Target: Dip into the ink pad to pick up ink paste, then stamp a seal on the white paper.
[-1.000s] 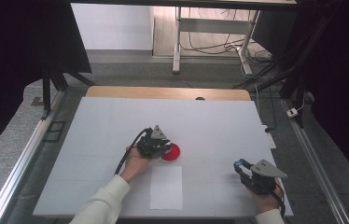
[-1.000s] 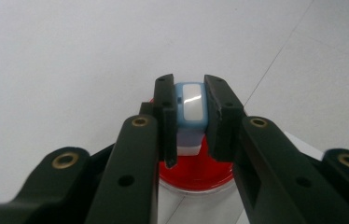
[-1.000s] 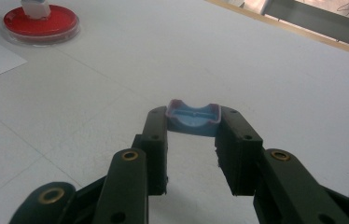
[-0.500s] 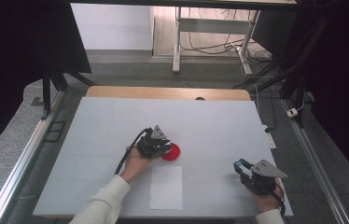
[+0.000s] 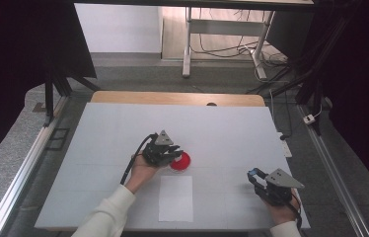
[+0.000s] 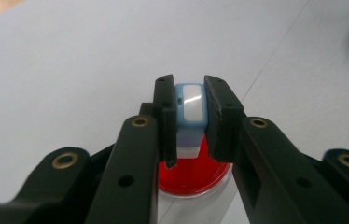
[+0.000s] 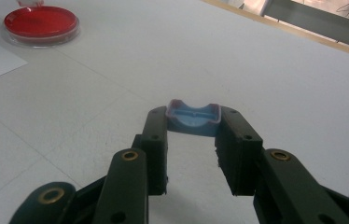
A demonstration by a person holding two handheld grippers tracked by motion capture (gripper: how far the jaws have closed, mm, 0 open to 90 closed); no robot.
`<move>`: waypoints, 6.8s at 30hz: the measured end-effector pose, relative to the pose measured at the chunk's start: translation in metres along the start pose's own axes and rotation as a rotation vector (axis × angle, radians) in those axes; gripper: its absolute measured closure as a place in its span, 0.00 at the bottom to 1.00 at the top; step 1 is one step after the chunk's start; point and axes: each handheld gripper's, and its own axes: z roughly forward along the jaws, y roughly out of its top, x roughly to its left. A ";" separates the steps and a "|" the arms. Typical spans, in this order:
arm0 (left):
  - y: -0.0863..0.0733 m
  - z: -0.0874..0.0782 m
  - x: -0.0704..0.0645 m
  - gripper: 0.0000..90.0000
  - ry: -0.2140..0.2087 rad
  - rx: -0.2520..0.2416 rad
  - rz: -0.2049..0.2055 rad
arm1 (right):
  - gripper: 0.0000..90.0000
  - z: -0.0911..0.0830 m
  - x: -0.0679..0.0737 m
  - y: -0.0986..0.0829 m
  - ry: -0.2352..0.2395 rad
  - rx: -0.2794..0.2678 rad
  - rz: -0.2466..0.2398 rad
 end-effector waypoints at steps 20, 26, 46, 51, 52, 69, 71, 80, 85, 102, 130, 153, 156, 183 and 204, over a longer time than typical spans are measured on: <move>0.004 -0.050 -0.003 0.84 -0.098 -0.120 -0.019 | 0.72 0.001 0.000 0.000 -0.001 0.007 -0.004; 0.004 -0.052 -0.003 0.84 -0.126 -0.122 -0.023 | 0.72 0.000 0.000 0.000 -0.002 -0.002 0.003; 0.001 -0.064 -0.018 0.84 -0.183 -0.132 0.000 | 0.72 0.001 0.000 0.000 0.000 0.003 0.004; 0.001 -0.065 -0.024 0.84 -0.195 -0.130 0.012 | 0.72 0.000 -0.002 -0.001 -0.003 0.004 0.007; 0.001 -0.065 -0.025 0.84 -0.195 -0.129 0.014 | 0.72 0.000 -0.002 -0.001 -0.003 0.005 0.007; -0.006 -0.069 -0.039 0.84 -0.222 -0.111 0.025 | 0.72 0.000 -0.002 -0.001 0.002 0.003 -0.004; -0.008 -0.069 -0.041 0.83 -0.221 -0.109 0.027 | 0.72 0.000 -0.001 -0.001 -0.003 0.007 -0.005; -0.016 -0.068 -0.050 0.83 -0.215 -0.083 0.032 | 0.72 -0.001 -0.002 0.000 0.002 0.003 -0.005; -0.021 -0.066 -0.052 0.83 -0.219 -0.074 0.028 | 0.72 0.000 -0.002 0.000 0.002 0.004 -0.006; -0.037 -0.051 -0.059 0.83 -0.224 0.003 0.041 | 0.72 0.000 -0.001 0.000 0.004 -0.001 -0.009; -0.053 -0.033 -0.065 0.83 -0.169 0.043 0.071 | 0.72 0.000 -0.001 0.000 0.005 0.001 -0.010; -0.058 -0.024 -0.065 0.84 -0.138 0.054 0.081 | 0.72 0.000 -0.001 0.000 0.004 0.001 -0.013; -0.058 -0.023 -0.066 0.83 -0.136 0.056 0.084 | 0.72 0.000 -0.001 0.000 0.004 0.000 -0.012; -0.056 -0.022 -0.072 0.84 -0.112 0.091 0.131 | 0.72 0.000 0.000 0.000 0.001 0.006 -0.015; -0.055 -0.019 -0.070 0.84 -0.123 0.115 0.131 | 0.72 -0.001 0.000 0.000 0.003 0.002 -0.014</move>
